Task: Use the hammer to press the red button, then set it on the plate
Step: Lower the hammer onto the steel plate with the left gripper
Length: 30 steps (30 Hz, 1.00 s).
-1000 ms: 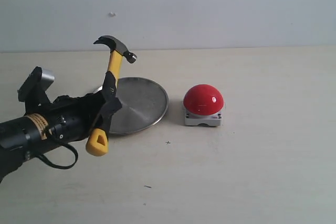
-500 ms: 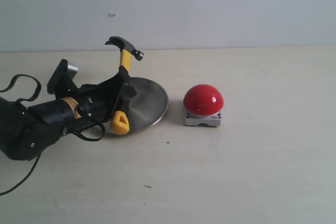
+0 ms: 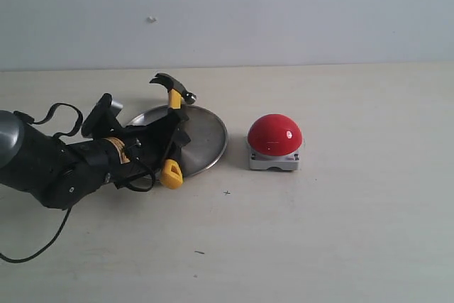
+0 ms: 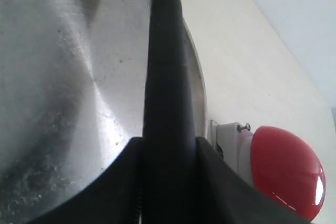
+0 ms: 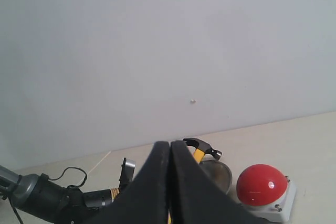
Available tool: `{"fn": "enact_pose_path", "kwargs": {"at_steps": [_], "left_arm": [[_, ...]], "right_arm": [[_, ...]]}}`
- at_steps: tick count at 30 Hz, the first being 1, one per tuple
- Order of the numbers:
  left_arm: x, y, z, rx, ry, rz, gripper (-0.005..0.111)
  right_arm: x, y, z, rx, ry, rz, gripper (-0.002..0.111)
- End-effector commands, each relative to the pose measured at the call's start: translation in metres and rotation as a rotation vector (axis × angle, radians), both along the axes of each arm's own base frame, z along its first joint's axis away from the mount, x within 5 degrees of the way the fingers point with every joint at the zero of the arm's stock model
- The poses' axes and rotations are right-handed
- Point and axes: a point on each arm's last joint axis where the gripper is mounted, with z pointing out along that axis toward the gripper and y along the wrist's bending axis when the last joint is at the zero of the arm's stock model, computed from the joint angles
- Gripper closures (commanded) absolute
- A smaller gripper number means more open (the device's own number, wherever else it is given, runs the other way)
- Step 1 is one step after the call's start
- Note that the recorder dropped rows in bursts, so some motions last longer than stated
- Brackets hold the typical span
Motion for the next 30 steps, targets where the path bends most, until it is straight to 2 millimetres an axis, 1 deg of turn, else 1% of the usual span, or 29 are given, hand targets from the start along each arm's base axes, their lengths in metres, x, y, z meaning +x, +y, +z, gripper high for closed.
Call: {"fn": "enact_pose_path", "kwargs": {"at_steps": [1, 6, 8, 9, 10, 11, 16, 19, 22, 24, 30], "left_arm": [[0.002, -0.004, 0.007, -0.035, -0.050, -0.033, 0.107], [0.002, -0.003, 0.006, -0.020, -0.038, -0.038, 0.106], [0.000, -0.001, 0.002, 0.016, 0.005, -0.029, 0.093], [0.000, 0.001, -0.001, 0.037, 0.029, -0.021, 0.081], [0.001, 0.004, -0.002, 0.045, 0.038, -0.017, 0.073], [0.000, 0.004, -0.003, 0.052, 0.045, -0.015, 0.070], [0.001, 0.009, -0.006, 0.079, 0.086, 0.004, 0.069], [0.002, 0.012, -0.001, 0.092, 0.076, -0.002, 0.069], [0.002, 0.016, 0.006, 0.114, 0.088, 0.003, 0.069], [0.001, 0.016, 0.013, 0.119, 0.078, -0.018, 0.069], [-0.002, 0.013, 0.043, 0.114, 0.009, -0.083, 0.070]], "right_arm": [[0.000, 0.000, 0.000, 0.001, -0.010, -0.004, 0.108], [0.000, 0.000, 0.000, 0.001, -0.010, -0.004, 0.108], [0.000, 0.000, 0.000, 0.001, -0.010, -0.004, 0.108], [0.000, 0.000, 0.000, 0.001, -0.010, -0.004, 0.108], [0.000, 0.000, 0.000, 0.001, -0.010, -0.004, 0.108], [0.000, 0.000, 0.000, 0.001, -0.010, -0.004, 0.108], [0.000, 0.000, 0.000, 0.001, -0.010, -0.004, 0.108], [0.000, 0.000, 0.000, 0.001, -0.010, -0.004, 0.108], [0.000, 0.000, 0.000, 0.001, -0.010, -0.004, 0.108], [0.000, 0.000, 0.000, 0.001, -0.010, -0.004, 0.108], [0.000, 0.000, 0.000, 0.001, -0.010, -0.004, 0.108]]}}
